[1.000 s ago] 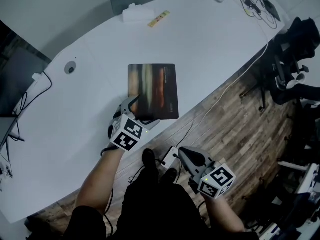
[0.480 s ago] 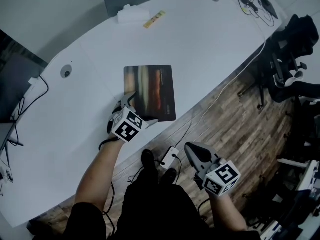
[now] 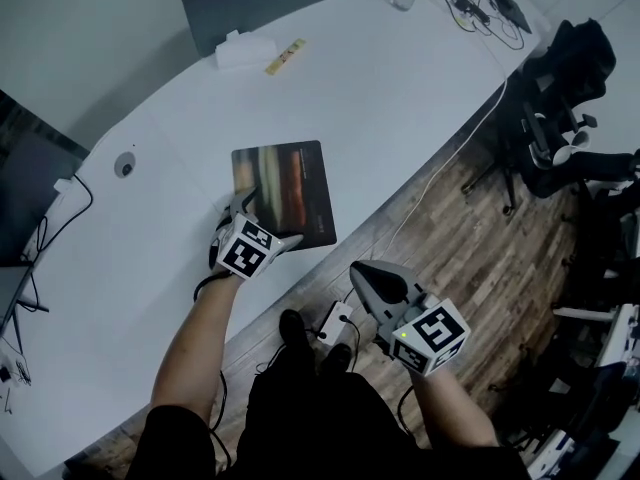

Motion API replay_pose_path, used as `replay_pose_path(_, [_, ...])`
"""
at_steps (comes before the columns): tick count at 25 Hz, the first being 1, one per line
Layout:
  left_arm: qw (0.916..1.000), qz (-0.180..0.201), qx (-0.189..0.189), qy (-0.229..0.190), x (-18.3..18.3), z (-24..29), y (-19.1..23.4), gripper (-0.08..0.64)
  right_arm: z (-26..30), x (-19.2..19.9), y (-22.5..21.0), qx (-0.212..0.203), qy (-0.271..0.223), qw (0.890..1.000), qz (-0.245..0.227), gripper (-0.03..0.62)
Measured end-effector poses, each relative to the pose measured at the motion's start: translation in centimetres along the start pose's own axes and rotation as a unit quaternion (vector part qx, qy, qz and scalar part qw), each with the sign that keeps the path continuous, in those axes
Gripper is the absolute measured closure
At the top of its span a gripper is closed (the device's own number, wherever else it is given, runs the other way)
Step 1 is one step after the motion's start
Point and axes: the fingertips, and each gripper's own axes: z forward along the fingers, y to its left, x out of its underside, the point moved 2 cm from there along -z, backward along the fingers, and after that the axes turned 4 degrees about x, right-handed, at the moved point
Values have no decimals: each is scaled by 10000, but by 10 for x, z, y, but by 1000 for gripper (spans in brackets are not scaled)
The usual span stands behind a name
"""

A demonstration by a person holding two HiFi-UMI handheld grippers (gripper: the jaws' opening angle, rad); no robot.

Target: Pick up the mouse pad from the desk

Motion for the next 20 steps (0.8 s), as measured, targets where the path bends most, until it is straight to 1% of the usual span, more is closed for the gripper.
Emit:
replay_pose_path(2, [9999,-4,-75,-86,0,0,0,-4,3,-10,3,-43,-104,9999,-97,588])
replay_pose_path(5, [10000,-2,-68,-59,-1,1,-1,-5,5,-21,9,-127,-259,9996,-71,588])
replay_pose_path(9, [10000,27,-50,-60,-1,3,1,-5,3,-15,14,-194,-135,9996,-143,588])
replay_pose_path(12, [9999,10,-114,-80,-2,0,1,-5,-2,-10,18,-257,-103,9996,-116,588])
replay_pose_path(15, [9998,8,-149,-91,-3,-2,1,-3,-6,-6,18,-193,-17,9998,-79,588])
replay_pose_path(20, [9998,45,-163,-132,-3,-2,2,-2,-10,-5,23,-224,-140,9996,-98,588])
